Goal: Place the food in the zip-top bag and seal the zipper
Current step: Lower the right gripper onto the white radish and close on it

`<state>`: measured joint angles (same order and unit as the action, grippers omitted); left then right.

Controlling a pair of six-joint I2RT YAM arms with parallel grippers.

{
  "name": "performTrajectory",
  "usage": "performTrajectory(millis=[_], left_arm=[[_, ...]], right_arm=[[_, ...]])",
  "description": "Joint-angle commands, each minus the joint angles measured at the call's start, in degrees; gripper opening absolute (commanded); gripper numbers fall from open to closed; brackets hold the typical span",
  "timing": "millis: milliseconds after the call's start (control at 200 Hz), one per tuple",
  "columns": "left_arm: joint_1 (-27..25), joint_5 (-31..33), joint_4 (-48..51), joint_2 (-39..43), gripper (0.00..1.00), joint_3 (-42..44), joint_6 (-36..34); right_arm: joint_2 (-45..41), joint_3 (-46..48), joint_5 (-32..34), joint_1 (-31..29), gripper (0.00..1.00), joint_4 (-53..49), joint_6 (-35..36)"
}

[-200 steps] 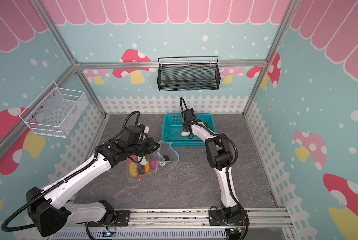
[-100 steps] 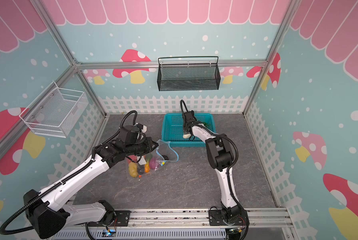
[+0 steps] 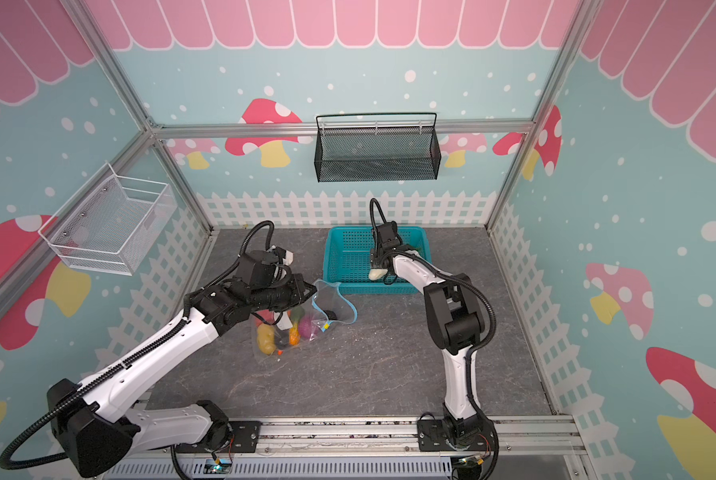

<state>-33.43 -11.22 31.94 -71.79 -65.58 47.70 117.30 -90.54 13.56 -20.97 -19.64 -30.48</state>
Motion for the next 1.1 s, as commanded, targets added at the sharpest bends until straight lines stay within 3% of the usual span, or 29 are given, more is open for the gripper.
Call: performTrajectory(millis=[0, 150, 365, 855, 1096], left_arm=[[0.31, -0.25, -0.16, -0.53, 0.0, -0.05, -0.35], [0.35, -0.64, -0.82, -0.5, 0.0, 0.47, -0.24], [0.38, -0.56, -0.91, 0.16, 0.0, 0.46, -0.5], [0.56, -0.25, -0.72, 0.56, 0.0, 0.42, -0.7], [0.82, -0.25, -0.66, 0.73, 0.0, 0.31, -0.85]], right_arm=[[-1.1, 1.38, -9.62, 2.51, 0.83, 0.38, -9.7], [-0.12, 1.7, -17.43, 5.04, 0.83, 1.13, -13.4], [3.37, 0.79, -21.74, 6.27, 0.81, 2.6, -12.52], [11.93, -10.1, -21.95, 7.08, 0.8, -3.45, -9.12], [15.63, -14.63, -21.73, 7.16, 0.72, -5.97, -7.25]])
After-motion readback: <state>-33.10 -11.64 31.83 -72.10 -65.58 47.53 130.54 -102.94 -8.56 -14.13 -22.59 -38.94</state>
